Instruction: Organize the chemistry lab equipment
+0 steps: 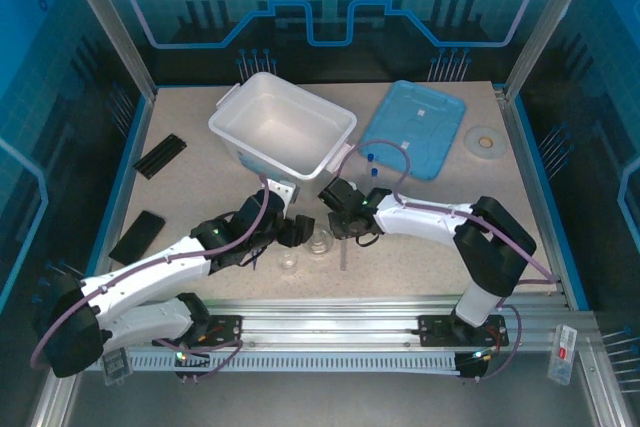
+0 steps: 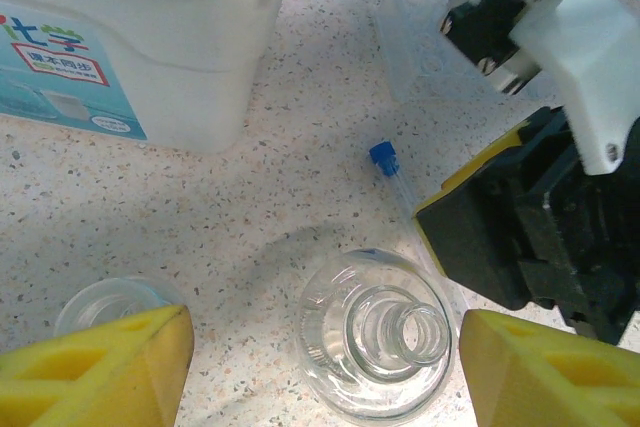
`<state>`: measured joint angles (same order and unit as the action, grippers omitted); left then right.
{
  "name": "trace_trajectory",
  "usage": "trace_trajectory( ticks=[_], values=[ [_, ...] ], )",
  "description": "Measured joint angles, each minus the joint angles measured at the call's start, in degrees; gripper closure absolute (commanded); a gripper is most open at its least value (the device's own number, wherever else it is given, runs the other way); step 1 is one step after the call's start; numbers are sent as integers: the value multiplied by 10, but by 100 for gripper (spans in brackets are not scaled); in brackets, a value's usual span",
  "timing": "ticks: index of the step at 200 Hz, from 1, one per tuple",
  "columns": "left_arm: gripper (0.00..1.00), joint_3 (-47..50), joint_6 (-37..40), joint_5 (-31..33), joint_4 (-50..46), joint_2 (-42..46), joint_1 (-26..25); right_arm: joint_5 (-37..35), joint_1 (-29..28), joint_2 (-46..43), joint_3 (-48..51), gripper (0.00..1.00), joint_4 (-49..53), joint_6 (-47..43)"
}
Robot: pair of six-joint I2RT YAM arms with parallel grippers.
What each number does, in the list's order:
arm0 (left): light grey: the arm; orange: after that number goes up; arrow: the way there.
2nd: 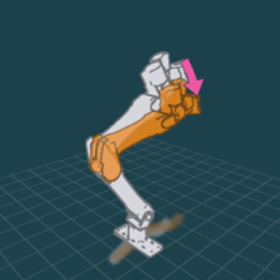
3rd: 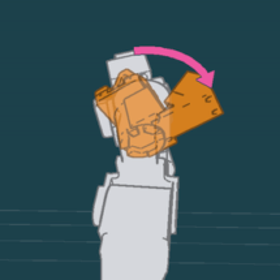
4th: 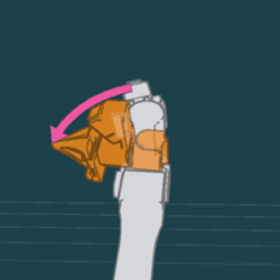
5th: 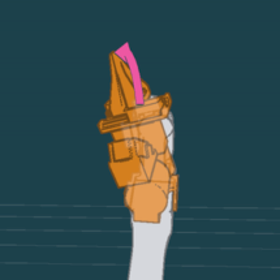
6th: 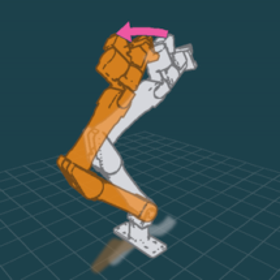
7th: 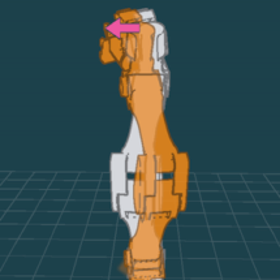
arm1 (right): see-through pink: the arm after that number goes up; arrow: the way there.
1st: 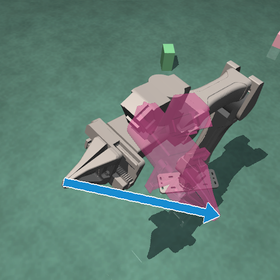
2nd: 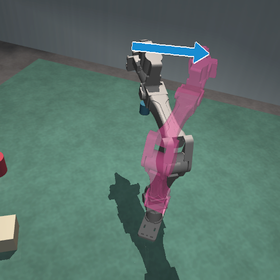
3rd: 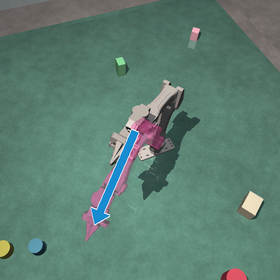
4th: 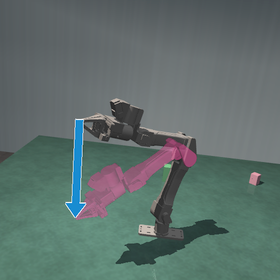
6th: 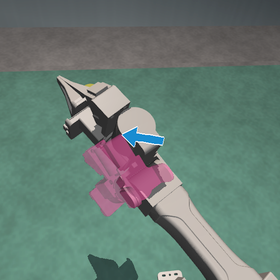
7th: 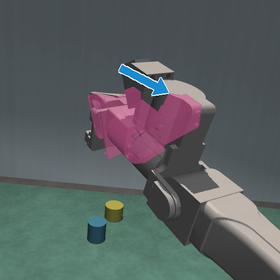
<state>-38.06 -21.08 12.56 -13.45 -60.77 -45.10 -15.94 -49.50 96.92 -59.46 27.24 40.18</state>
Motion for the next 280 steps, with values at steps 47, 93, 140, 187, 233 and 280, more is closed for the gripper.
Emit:
trace_trajectory(
  ticks=[47, 93, 140, 187, 233, 280],
  values=[
    [28, 0, 0, 0, 0, 0, 0, 5, 5, 29, 0, 69, -12, 4],
    [28, 0, 0, 0, 0, 0, 0, 13, 8, 44, 0, 69, -23, 4],
    [28, 0, 0, -2, 0, 0, 0, 11, 8, 56, -2, 72, -22, 4],
    [28, 0, 0, -5, 0, -1, 1, 5, 8, 56, -2, 79, -20, 4],
    [28, 0, 0, -11, 1, -4, 1, 2, 16, 38, 7, 80, -17, 3],
    [28, 0, 0, -46, 24, -4, 1, -10, 20, -93, 14, 78, 9, -1]
  ],
)
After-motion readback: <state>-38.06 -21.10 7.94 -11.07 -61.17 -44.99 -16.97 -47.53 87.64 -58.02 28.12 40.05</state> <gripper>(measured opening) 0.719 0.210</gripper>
